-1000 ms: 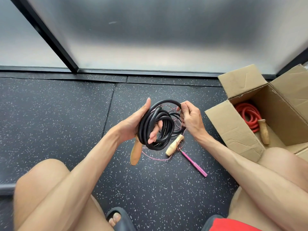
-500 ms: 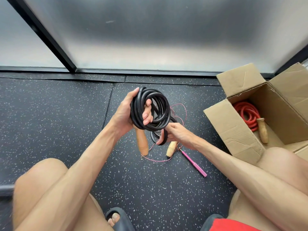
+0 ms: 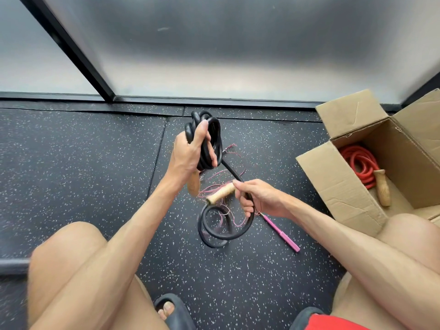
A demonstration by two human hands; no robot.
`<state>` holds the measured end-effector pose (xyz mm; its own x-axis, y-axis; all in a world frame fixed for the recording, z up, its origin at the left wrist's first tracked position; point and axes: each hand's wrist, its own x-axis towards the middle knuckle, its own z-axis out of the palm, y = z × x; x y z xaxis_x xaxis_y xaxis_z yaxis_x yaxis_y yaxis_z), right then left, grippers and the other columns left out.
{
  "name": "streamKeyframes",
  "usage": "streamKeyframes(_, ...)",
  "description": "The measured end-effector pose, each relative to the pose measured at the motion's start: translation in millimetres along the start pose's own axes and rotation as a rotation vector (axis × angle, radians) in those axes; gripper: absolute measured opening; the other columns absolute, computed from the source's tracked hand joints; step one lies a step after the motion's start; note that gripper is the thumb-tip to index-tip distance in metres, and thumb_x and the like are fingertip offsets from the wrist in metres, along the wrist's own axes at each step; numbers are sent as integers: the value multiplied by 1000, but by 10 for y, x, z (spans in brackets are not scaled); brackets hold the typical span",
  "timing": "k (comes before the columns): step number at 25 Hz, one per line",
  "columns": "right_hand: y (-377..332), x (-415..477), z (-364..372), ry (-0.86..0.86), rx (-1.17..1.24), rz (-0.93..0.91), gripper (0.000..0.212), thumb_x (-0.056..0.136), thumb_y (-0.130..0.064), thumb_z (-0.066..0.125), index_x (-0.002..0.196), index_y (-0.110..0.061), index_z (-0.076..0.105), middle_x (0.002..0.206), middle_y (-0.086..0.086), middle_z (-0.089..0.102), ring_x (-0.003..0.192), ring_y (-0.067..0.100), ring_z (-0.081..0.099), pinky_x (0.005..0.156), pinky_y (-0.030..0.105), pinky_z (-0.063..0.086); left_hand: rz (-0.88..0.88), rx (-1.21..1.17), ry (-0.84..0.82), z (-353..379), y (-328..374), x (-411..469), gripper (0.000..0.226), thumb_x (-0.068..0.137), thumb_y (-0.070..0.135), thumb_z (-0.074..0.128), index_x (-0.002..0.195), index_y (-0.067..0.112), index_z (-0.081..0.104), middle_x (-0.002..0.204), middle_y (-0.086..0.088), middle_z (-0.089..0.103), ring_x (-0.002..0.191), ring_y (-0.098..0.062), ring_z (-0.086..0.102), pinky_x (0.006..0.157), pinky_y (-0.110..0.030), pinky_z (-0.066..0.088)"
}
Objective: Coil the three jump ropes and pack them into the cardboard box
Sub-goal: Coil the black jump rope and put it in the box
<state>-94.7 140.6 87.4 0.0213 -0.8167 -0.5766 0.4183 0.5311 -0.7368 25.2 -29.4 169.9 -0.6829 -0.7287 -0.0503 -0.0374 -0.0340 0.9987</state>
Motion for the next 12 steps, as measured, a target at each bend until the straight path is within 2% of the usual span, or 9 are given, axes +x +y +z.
streamKeyframes(1,37,-9,-5,-55,-55,34,31,98,-36,59,79,-11,57,57,7,42,52,22,50,67,45,56,40,73,34,-11,-7,0,43,103,36,49,70,10,59,50,-18,61,42,-29,60,50,-31,49)
streamKeyframes(3,101,-19,-18,-135,-192,83,30,97,-34,63,75,-14,57,59,9,47,65,31,65,83,57,53,110,219,111,-50,-24,7,51,105,33,47,68,1,60,50,-18,62,43,-24,61,50,-27,49)
streamKeyframes(4,102,-32,-27,-150,-238,109,27,96,-33,64,78,-14,56,61,10,50,75,36,69,79,56,52,135,274,146,-70,-36,15,54,105,33,47,69,-5,61,51,-17,63,42,-20,61,49,-25,48)
streamKeyframes(6,61,-67,-44,-145,-252,175,22,96,-27,64,94,-9,53,70,14,59,90,44,68,66,39,55,169,347,204,-107,-70,36,54,104,34,49,76,-10,60,51,-13,63,42,-16,62,46,-25,48)
streamKeyframes(7,40,-84,-53,-144,-238,203,22,97,-24,64,101,-8,49,76,17,62,92,45,68,71,40,57,173,381,234,-129,-90,47,50,103,36,51,81,-8,59,53,-11,63,43,-16,64,44,-26,49)
streamKeyframes(9,7,-120,-76,-159,-227,228,23,97,-21,63,103,-10,44,81,20,64,89,45,68,88,52,54,194,458,295,-189,-100,62,42,102,39,52,90,-1,57,59,-9,65,45,-15,65,41,-28,50)
streamKeyframes(10,-18,-134,-82,-156,-214,222,23,97,-21,64,101,-11,43,81,20,64,85,42,68,89,57,53,215,512,318,-223,-112,72,42,101,42,52,92,1,57,62,-9,66,48,-16,66,43,-31,53)
streamKeyframes(12,-85,-155,-94,-141,-159,189,23,97,-19,64,100,-12,42,78,19,61,73,35,65,81,56,55,267,692,365,-253,-158,78,46,100,48,49,96,3,58,69,-10,68,55,-24,68,50,-37,55)
